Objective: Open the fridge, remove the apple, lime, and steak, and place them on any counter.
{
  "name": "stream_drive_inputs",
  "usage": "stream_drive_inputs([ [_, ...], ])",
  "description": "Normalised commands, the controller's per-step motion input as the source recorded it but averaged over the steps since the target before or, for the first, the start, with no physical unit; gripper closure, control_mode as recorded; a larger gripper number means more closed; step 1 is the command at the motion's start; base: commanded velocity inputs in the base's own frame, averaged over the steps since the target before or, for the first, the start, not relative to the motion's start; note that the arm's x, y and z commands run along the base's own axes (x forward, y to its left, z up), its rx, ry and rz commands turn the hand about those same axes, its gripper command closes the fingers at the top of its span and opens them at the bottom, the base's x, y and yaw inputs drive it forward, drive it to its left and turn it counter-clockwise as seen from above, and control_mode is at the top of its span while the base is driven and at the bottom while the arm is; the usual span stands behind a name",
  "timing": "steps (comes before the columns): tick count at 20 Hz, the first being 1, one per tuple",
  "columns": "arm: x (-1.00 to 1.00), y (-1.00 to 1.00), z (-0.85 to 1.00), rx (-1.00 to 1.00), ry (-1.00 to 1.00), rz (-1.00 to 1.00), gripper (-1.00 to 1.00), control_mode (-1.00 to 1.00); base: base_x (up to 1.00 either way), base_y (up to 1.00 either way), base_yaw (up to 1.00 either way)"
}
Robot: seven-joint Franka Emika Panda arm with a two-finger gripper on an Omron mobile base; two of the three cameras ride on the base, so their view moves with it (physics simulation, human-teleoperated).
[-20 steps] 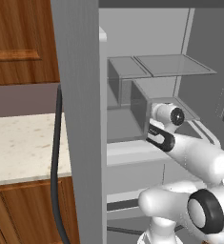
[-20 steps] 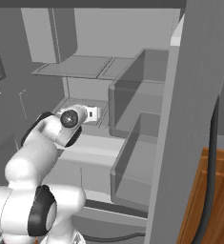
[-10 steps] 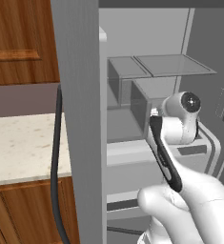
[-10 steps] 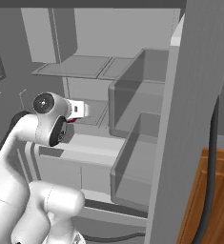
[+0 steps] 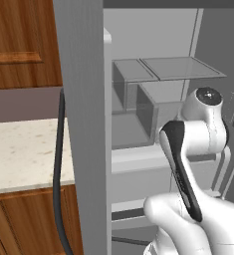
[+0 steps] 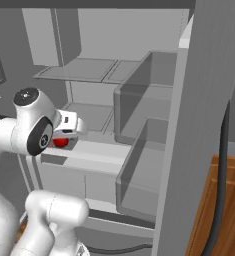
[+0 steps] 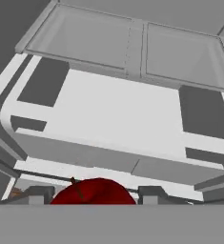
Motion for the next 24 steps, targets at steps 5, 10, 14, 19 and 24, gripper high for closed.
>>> stream_drive_inputs([
  [5, -0.09, 0.0, -0.21, -0.01, 0.14, -0.01, 1.0, 1.0, -0.2, 0.0, 0.0],
  [10, 0.0, 0.0, 0.0, 0.0, 0.0, 0.0, 1.0, 1.0, -1.0, -0.09, 0.0],
  [14, 0.0, 0.0, 0.0, 0.0, 0.0, 0.0, 1.0, 1.0, -1.0, -0.05, 0.21],
  [19, 0.0, 0.0, 0.0, 0.0, 0.0, 0.0, 1.0, 1.0, -0.49, 0.0, 0.84],
  [24, 0.0, 0.0, 0.0, 0.0, 0.0, 0.0, 1.0, 1.0, -0.46, 0.0, 0.84],
])
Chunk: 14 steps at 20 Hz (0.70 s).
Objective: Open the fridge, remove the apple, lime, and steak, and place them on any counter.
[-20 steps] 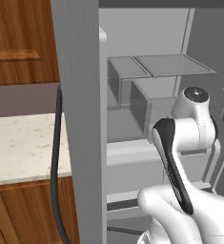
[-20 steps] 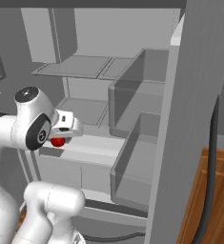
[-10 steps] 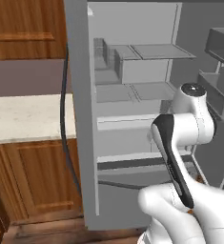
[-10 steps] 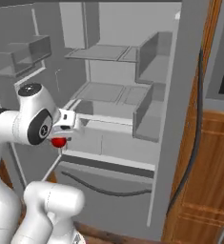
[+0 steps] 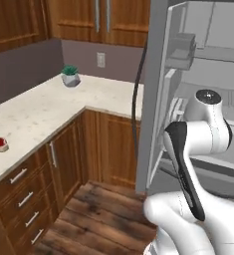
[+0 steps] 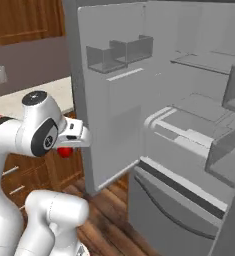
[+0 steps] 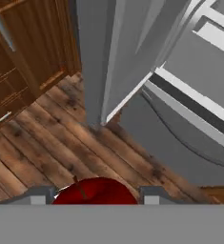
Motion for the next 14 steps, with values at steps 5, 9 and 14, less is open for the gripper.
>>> stream_drive_inputs([
  [5, 0.0, 0.0, 0.0, 0.0, 0.0, 0.0, 1.0, 1.0, -0.53, 0.19, 0.77],
  [9, 0.0, 0.0, 0.0, 0.0, 0.0, 0.0, 1.0, 1.0, -0.36, 0.57, 0.74],
  [14, 0.0, 0.0, 0.0, 0.0, 0.0, 0.0, 1.0, 1.0, 0.27, 0.79, 0.59],
])
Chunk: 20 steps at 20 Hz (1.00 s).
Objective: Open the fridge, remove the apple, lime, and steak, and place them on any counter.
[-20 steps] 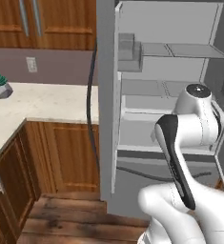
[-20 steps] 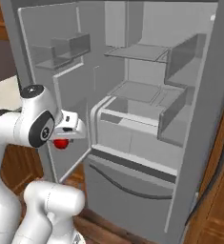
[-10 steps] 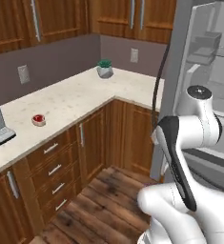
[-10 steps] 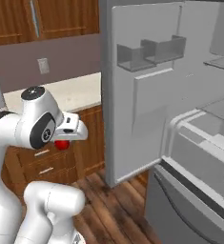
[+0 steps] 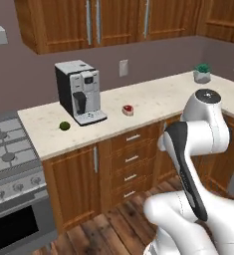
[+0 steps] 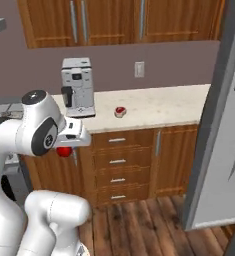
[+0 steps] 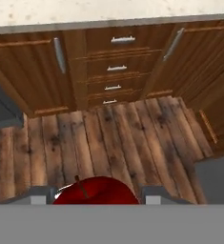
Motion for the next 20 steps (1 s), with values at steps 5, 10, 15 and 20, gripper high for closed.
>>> stream_drive_inputs([
  [5, 0.0, 0.0, 0.0, 0.0, 0.0, 0.0, 1.0, 1.0, 0.95, 0.79, 0.36],
  [10, 0.0, 0.0, 0.0, 0.0, 0.0, 0.0, 1.0, 1.0, 1.0, 0.78, 0.26],
  [15, 0.94, 0.65, -0.26, -0.01, 0.03, 0.21, 1.0, -1.0, 0.0, 0.0, 0.0],
  [20, 1.0, 0.4, -0.94, 0.0, 0.02, 0.12, 1.0, -1.0, 0.0, 0.0, 0.0],
])
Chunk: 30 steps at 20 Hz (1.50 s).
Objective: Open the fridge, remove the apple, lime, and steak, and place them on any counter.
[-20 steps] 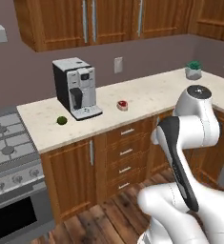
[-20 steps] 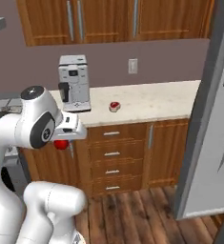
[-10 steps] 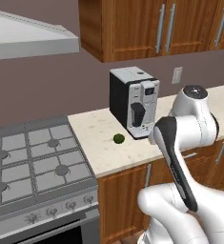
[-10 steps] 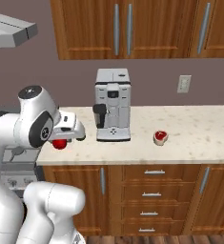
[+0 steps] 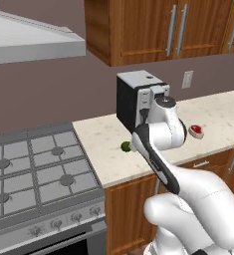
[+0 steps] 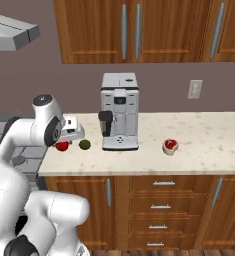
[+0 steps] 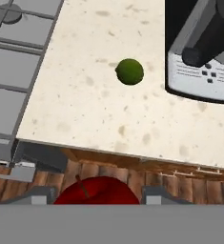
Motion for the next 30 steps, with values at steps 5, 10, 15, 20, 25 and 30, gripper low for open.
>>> stream_drive_inputs([
  [5, 0.95, 0.35, -0.99, 0.0, 0.08, 0.01, 1.0, -1.0, 0.0, 0.0, 0.0],
  [10, 0.44, 0.22, -0.64, 0.0, 0.08, 0.0, 1.0, -1.0, 0.0, 0.0, 0.0],
  [15, 0.62, 0.17, -0.24, 0.0, 0.07, 0.0, 1.0, -1.0, 0.0, 0.0, 0.0],
  [20, 0.59, 0.32, -0.43, 0.0, 0.04, 0.0, 1.0, -1.0, 0.0, 0.0, 0.0],
  [25, 0.59, 0.36, -0.41, 0.0, 0.0, 0.0, -1.0, -1.0, 0.0, 0.0, 0.0],
  [30, 0.78, 0.19, -0.11, 0.0, 0.0, 0.0, -1.0, -1.0, 0.0, 0.0, 0.0],
])
